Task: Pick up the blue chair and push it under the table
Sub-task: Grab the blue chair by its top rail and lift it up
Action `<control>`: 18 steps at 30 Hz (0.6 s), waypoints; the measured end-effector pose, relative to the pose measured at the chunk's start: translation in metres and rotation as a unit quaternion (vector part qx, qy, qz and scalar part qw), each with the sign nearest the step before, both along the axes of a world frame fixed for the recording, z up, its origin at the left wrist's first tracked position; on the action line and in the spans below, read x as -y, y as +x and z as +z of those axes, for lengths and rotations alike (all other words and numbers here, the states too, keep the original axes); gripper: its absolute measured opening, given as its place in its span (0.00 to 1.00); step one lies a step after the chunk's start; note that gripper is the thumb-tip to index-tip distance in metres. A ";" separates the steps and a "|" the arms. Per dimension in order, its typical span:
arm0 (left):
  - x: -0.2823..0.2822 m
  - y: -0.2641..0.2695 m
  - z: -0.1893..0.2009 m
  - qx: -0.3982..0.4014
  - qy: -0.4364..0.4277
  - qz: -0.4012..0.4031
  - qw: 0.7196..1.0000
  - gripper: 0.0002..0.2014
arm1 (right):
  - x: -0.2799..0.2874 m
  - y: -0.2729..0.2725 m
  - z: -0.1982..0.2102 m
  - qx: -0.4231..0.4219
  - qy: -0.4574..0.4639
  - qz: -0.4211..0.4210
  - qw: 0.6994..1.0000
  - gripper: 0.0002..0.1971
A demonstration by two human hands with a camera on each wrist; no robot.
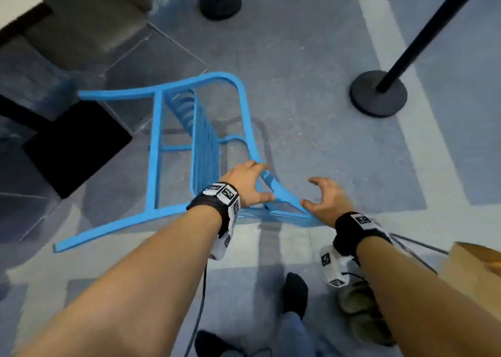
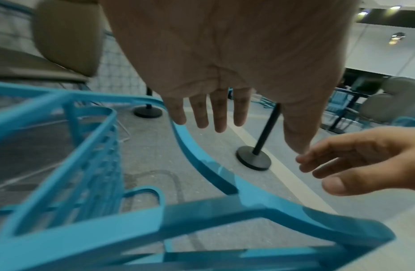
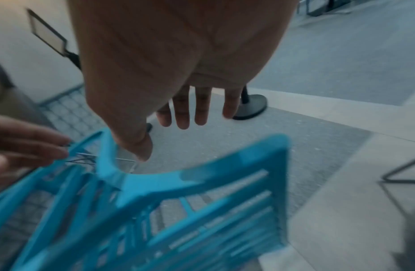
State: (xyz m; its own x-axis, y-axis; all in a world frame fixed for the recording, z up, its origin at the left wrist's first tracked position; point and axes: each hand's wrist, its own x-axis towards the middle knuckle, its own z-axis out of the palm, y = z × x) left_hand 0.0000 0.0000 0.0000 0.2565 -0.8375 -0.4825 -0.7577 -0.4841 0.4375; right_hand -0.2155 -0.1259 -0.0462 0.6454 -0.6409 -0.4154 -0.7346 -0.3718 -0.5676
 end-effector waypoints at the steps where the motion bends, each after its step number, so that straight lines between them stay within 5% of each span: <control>1: 0.013 -0.013 -0.014 -0.008 -0.003 -0.016 1.000 0.42 | 0.004 -0.013 -0.014 -0.013 -0.011 -0.011 1.000 0.33; 5: 0.053 -0.059 -0.058 -0.011 0.003 -0.105 0.994 0.40 | 0.005 -0.057 -0.051 -0.097 -0.002 -0.010 0.995 0.30; 10: 0.082 -0.099 -0.098 0.096 0.124 -0.272 0.949 0.25 | 0.010 -0.081 -0.081 -0.034 0.031 -0.031 0.998 0.14; 18: 0.082 -0.102 -0.088 0.160 0.126 -0.267 0.942 0.21 | 0.010 -0.077 -0.065 -0.003 0.068 -0.083 0.994 0.13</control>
